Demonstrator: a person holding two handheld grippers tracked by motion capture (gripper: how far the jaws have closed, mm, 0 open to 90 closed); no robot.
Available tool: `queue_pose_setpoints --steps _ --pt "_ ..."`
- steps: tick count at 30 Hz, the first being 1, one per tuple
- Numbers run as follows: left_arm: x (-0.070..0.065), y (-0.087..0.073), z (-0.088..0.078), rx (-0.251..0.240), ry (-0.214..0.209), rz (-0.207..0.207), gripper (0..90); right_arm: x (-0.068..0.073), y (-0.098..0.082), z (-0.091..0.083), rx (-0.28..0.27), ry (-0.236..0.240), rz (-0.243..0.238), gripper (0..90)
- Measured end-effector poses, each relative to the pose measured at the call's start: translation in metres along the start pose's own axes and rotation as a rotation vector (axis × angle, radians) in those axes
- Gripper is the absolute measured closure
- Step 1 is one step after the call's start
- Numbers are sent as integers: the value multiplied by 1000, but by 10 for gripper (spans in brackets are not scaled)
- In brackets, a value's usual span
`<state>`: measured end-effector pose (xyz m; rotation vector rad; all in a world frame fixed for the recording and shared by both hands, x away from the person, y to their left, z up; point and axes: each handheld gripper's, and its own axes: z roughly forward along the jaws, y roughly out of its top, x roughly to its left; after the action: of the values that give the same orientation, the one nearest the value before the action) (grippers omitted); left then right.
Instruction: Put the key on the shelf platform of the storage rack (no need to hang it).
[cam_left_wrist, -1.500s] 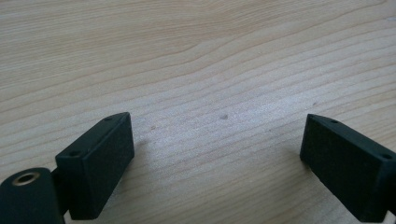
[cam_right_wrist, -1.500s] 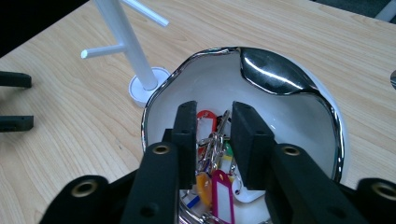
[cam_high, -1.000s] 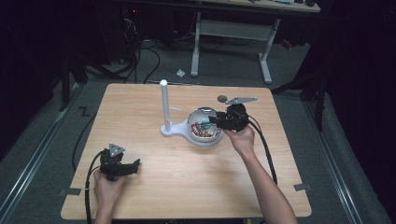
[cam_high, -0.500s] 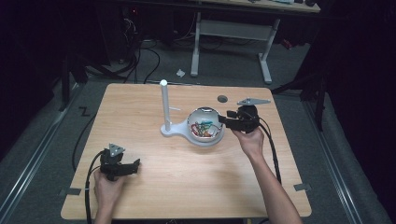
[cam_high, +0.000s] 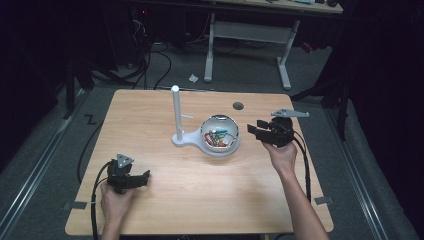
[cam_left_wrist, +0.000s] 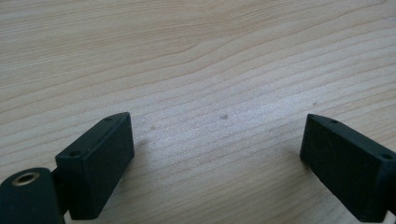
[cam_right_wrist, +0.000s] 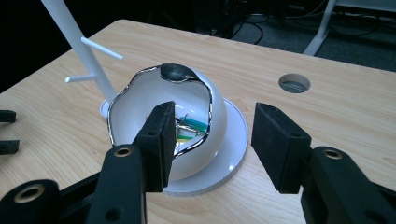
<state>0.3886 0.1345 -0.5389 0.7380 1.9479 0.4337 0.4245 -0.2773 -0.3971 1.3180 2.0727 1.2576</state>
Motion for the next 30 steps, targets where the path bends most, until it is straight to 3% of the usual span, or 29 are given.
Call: queue_pose_setpoints --steps 17,21,24,30 --pt "0 0 0 0 0 0 100 -8 -6 -28 -22 -32 7 501" --pt "0 0 0 0 0 -1 100 -15 -13 -37 -31 -38 35 497" --pt "0 0 0 0 0 -1 100 -17 -16 -50 -42 -54 31 498" --pt "0 0 0 0 0 0 100 -17 -20 -59 -59 -57 34 499"
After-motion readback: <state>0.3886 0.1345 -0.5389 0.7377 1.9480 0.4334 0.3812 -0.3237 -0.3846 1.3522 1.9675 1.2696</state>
